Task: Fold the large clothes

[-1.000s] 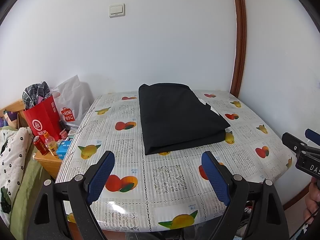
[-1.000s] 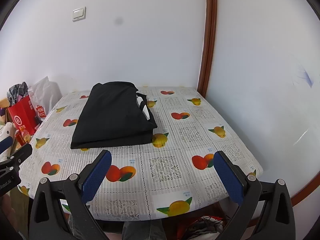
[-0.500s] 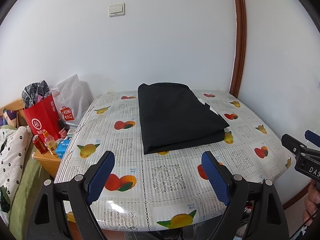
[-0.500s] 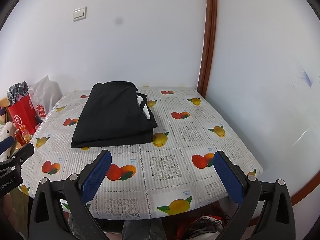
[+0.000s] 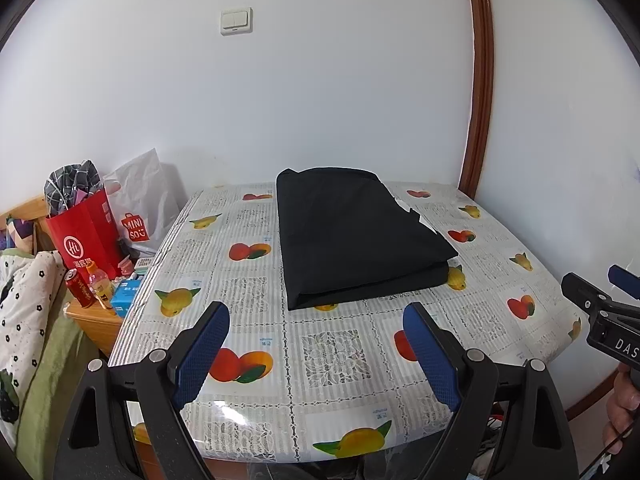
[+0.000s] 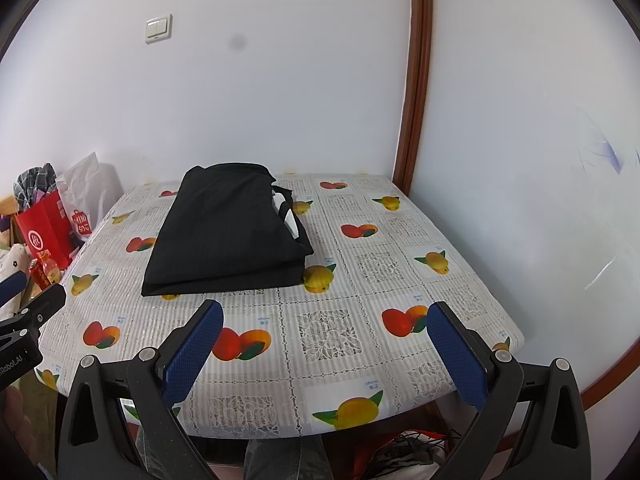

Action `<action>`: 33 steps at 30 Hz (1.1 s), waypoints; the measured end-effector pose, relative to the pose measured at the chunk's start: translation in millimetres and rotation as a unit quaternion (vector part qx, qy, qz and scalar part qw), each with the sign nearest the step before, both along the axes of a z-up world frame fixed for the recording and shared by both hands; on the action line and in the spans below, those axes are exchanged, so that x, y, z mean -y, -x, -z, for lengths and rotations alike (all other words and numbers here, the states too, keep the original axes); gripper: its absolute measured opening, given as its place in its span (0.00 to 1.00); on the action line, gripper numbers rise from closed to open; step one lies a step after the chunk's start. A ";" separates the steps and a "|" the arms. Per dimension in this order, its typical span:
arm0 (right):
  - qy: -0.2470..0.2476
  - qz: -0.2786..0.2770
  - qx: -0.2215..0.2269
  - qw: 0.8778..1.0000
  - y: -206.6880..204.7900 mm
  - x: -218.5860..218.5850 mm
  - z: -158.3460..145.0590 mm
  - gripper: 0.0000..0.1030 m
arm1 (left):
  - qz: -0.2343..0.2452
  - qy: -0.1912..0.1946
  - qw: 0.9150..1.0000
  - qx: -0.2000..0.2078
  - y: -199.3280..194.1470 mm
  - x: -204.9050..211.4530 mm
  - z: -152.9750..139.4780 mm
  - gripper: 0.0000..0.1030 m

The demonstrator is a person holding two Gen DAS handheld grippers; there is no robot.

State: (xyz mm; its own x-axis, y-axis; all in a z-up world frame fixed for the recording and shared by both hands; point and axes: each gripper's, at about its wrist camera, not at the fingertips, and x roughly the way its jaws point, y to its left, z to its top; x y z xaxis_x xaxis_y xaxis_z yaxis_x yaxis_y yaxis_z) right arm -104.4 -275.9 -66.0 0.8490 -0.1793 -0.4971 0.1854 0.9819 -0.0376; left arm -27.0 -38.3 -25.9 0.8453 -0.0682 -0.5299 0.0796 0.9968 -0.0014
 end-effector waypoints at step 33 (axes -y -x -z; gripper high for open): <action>0.000 -0.003 -0.005 1.000 -1.5 1.6 3.7 0.97 | -0.004 0.004 1.000 0.000 -0.3 0.7 0.7 0.85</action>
State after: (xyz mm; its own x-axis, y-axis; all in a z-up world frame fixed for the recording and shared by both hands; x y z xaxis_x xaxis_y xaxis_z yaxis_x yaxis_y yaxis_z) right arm -103.0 -277.5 -69.7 0.8453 -0.1744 -0.5050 0.1794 0.9830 -0.0393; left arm -26.7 -39.0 -26.6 0.8454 -0.0661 -0.5301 0.0721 0.9974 -0.0094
